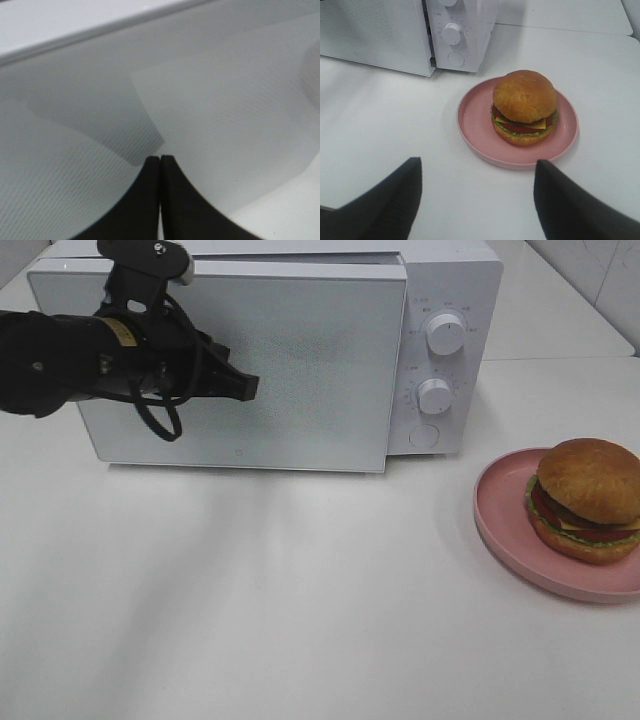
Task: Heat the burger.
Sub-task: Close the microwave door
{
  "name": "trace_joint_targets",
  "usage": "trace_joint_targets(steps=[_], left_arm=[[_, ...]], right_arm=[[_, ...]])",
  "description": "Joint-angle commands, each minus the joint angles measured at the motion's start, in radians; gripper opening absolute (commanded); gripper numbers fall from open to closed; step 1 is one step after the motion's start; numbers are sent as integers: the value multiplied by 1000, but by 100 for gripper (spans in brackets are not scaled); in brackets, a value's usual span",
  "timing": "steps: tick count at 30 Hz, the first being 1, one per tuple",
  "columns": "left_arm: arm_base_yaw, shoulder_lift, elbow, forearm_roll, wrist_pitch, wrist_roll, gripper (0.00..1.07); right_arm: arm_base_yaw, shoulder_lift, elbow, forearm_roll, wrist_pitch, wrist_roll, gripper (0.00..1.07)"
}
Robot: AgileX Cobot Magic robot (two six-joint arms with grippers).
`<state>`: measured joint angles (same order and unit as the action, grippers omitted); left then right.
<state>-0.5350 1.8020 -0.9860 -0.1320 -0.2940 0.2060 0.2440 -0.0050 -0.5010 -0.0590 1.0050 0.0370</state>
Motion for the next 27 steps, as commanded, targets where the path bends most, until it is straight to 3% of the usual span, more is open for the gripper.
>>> trace_joint_targets(steps=[1,18,24,26,27], left_arm=[[-16,25,-56,0,-25,-7,0],[-74,256,-444,0,153,-2,0],[-99,250,-470,11,266,10,0],[-123,203,-471,53,429,80,0],[-123,203,-471,53,429,80,0]], right_arm=[[-1,-27,0,1,0,-6,61],[-1,-27,0,1,0,-6,61],[-1,-27,0,1,0,-6,61],[-1,-27,0,1,0,-6,61],[-1,-27,0,1,0,-6,61]])
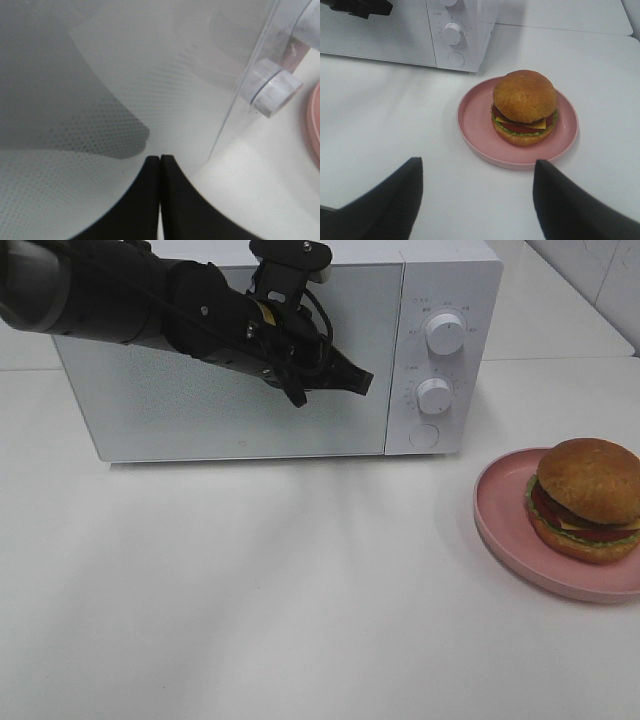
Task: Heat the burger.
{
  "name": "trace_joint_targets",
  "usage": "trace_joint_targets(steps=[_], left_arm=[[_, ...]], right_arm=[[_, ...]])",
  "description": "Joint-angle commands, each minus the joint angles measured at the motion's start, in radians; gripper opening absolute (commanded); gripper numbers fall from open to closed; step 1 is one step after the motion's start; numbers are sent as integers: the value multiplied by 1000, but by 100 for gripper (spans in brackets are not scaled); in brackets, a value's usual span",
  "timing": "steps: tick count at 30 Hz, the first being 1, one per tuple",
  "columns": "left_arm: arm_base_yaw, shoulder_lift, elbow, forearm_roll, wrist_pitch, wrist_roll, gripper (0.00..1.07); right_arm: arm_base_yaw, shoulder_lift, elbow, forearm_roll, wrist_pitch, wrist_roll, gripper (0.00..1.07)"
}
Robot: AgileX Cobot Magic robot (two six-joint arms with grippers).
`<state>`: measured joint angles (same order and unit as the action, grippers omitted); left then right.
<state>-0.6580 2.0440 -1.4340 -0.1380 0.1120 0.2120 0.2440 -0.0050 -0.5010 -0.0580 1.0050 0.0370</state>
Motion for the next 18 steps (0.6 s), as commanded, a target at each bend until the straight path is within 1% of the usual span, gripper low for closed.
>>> trace_joint_targets(steps=[1,2,4,5,6,7,8,9,10,12,13,14,15,16,17,18], left_arm=[[-5,-52,-23,61,74,85,0],[-5,-52,-23,61,74,85,0],[-15,-117,-23,61,277,92,0],[-15,-117,-23,61,277,92,0],[-14,-136,-23,62,334,92,0],[-14,-136,-23,62,334,92,0],[-14,-174,-23,62,427,92,0],[-14,-195,-23,62,474,92,0],[-14,-195,-23,62,474,92,0],[-14,-276,-23,62,618,87,0],[-14,-276,-23,62,618,87,0],[-14,-296,-23,61,651,76,0],[-14,-327,-23,61,702,37,0],[-14,-327,-23,61,702,37,0],[-9,-343,-23,64,724,10,0],[-9,-343,-23,64,724,10,0]], right_arm=[[-1,-27,0,0,0,-6,61],[-1,-27,0,0,0,-6,61],[-1,-27,0,0,0,-6,61],[-1,-27,0,0,0,-6,61],[-1,-27,0,0,0,-6,61],[-1,-27,0,0,0,-6,61],[-1,-27,0,0,0,-6,61],[-1,-27,0,0,0,-6,61],[-1,-27,0,0,0,-6,61],[-1,-27,0,0,0,-6,60],[-1,-27,0,0,0,-6,60],[-1,-27,0,0,0,-6,60],[-1,-27,0,0,0,-6,60],[-1,-27,0,0,0,-6,60],[-1,-27,0,0,0,-6,60],[-1,-27,0,0,0,-6,60]])
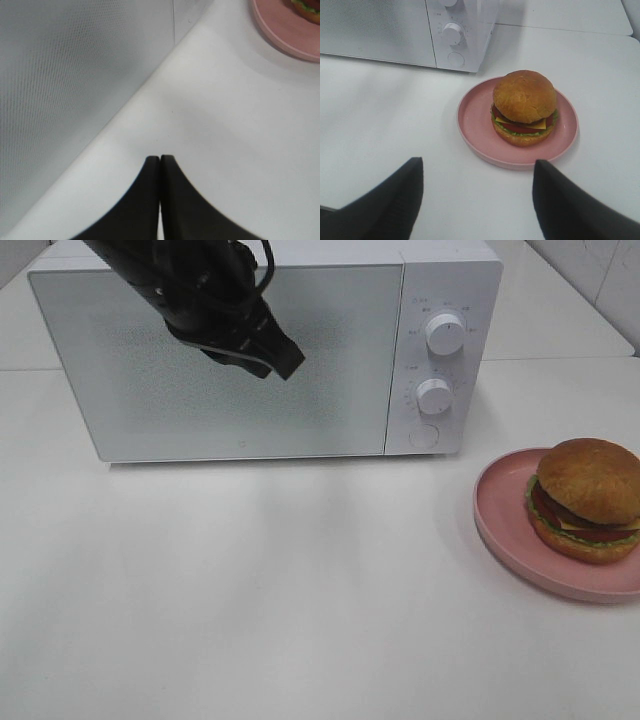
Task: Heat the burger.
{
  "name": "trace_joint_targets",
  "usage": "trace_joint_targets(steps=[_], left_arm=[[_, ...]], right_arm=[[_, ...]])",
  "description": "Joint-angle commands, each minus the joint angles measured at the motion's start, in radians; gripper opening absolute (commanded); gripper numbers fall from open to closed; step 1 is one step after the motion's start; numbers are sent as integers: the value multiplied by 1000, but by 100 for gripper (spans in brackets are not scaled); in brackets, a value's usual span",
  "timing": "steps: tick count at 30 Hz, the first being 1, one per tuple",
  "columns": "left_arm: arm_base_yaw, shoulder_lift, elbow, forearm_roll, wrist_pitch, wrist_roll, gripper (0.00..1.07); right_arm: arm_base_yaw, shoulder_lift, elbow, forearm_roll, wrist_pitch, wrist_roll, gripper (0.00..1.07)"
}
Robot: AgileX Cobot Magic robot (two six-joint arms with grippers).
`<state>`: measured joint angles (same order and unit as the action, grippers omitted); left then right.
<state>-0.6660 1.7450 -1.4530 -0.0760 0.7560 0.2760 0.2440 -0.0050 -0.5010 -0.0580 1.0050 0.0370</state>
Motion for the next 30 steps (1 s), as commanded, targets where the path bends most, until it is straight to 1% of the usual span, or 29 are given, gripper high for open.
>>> trace_joint_targets(steps=[1,2,3,4,5,7,8,11,13,14,15,16,17,18,19,20,21,24,26,27,28,29,30], left_arm=[[10,-71,-4,2,133,-107,0],[17,-80,-4,4,153,-125,0],[17,-80,-4,4,153,-125,0],[40,-102,-4,9,204,-154,0],[65,-120,-3,17,253,-165,0],[80,-129,-1,18,270,-165,0],[114,-155,10,21,297,-174,0],[128,-167,19,23,301,-183,0],[203,-233,79,26,302,-214,0],[203,-233,79,26,302,-214,0],[224,-250,95,26,302,-216,0],[259,-295,139,28,302,-225,0],[259,-295,139,28,302,-225,0],[298,-347,185,30,301,-232,0],[298,-347,185,30,301,-232,0],[313,-369,210,30,301,-232,0],[349,-423,256,30,301,-232,0],[364,-454,281,30,302,-232,0],[407,-582,373,37,322,-232,0],[407,-582,373,37,322,-232,0],[414,-618,396,39,331,-232,0],[416,-684,438,45,348,-231,0],[416,-684,438,45,348,-231,0]], right_arm=[[-1,-27,0,0,0,-6,60],[-1,-27,0,0,0,-6,60],[-1,-27,0,0,0,-6,60],[-1,-27,0,0,0,-6,60],[-1,-27,0,0,0,-6,60],[-1,-27,0,0,0,-6,60],[-1,-27,0,0,0,-5,60],[-1,-27,0,0,0,-5,60],[-1,-27,0,0,0,-4,60],[-1,-27,0,0,0,-4,60],[-1,-27,0,-1,0,-4,60],[-1,-27,0,-1,0,-4,60],[-1,-27,0,-1,0,-4,60],[-1,-27,0,-1,0,-4,60],[-1,-27,0,-1,0,-4,60],[-1,-27,0,-1,0,-4,60],[-1,-27,0,-1,0,-4,60],[-1,-27,0,-1,0,-4,60],[-1,-27,0,-1,0,-4,60],[-1,-27,0,-1,0,-4,60],[-1,-27,0,-1,0,-4,60],[-1,-27,0,-1,0,-4,60],[-1,-27,0,-1,0,-4,60]])
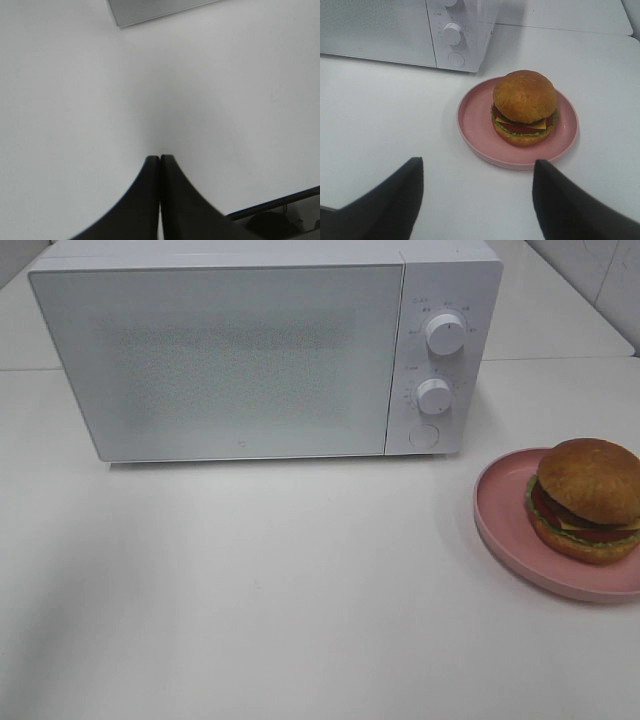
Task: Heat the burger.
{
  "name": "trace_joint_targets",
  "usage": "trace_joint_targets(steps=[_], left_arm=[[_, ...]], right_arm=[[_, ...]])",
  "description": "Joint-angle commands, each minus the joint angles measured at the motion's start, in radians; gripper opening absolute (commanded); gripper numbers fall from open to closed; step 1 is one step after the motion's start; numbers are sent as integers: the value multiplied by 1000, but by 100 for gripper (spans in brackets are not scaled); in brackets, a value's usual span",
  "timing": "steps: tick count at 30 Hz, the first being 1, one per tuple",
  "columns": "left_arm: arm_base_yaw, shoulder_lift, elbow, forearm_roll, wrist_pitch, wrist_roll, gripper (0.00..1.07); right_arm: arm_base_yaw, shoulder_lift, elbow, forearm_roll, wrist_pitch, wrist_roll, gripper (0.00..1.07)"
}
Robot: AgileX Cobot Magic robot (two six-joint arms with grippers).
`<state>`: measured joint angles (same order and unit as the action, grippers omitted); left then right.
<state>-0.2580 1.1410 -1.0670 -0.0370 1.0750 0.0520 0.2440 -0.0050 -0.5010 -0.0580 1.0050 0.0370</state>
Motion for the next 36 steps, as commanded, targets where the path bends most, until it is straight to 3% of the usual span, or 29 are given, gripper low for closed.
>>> trace_joint_targets(steps=[1,14,17,19,22,27,36], left_arm=[[8,-157,95,6,39,-7,0],[8,-620,366,-51,78,-2,0],[8,-732,423,-48,99,26,0],[8,-868,479,-48,106,87,0],[8,-992,530,-55,85,127,0],[8,-1141,538,-53,-48,172,0],[9,-1165,569,-54,-37,176,0]], right_arm=[[-1,-27,0,-2,0,-4,60],[-1,-27,0,-3,0,-4,60],[-1,-27,0,-3,0,-4,60],[-1,-27,0,-3,0,-4,60],[-1,-27,0,-3,0,-4,60],[-1,-27,0,-3,0,-4,60],[-1,-26,0,-3,0,-4,60]])
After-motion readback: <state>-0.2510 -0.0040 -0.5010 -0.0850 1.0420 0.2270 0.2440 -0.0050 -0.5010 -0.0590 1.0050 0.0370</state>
